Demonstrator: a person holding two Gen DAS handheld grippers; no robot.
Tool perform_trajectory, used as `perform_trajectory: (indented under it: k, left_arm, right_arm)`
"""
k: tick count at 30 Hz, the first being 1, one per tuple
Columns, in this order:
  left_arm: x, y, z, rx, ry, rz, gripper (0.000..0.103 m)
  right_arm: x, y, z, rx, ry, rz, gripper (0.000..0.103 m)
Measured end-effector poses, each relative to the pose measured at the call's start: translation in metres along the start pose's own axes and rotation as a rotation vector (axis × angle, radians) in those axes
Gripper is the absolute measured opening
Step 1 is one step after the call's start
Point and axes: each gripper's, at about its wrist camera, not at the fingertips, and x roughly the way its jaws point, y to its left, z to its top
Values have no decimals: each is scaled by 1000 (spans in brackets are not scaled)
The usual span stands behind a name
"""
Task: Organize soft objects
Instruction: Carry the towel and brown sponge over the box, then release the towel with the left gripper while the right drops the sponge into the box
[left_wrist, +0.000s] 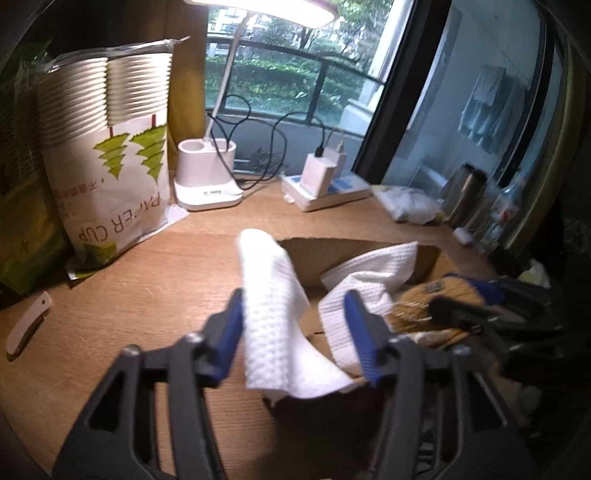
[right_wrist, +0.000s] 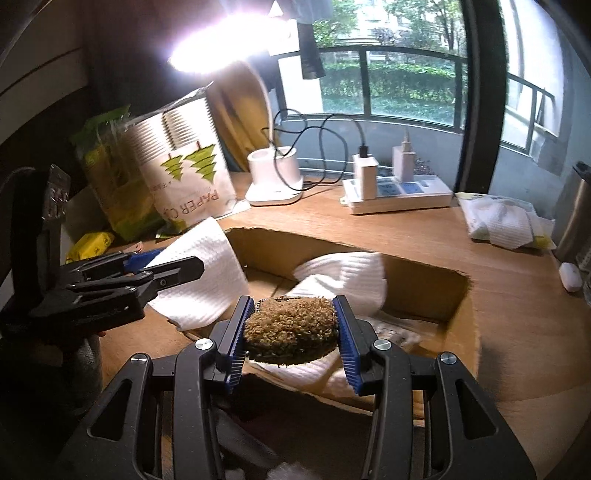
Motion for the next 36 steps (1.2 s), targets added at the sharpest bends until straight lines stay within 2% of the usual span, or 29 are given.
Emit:
perform_trajectory:
  k: [8, 12, 21, 25, 30, 36]
  left_arm:
    - [5, -11, 2, 38, 18, -125, 63]
    - [10, -23, 2, 75, 42, -144, 73]
    - [21, -40, -1, 114, 87, -120, 81]
    - [15, -44, -5, 118, 84, -88, 81]
    - [4, -35, -11, 150, 70, -19, 82]
    - [7, -18, -23, 144, 89, -39, 82]
  right_arm:
    - [13, 17, 5, -14, 17, 5, 46]
    - [10, 10, 4, 2, 13, -9, 46]
    - [-3, -15, -4, 51, -19, -15, 46]
    - [-10, -24, -6, 70, -39, 4, 46]
    - [-12, -19, -4, 60, -53, 41, 46]
    - [-2, 7, 5, 25, -56, 93, 46]
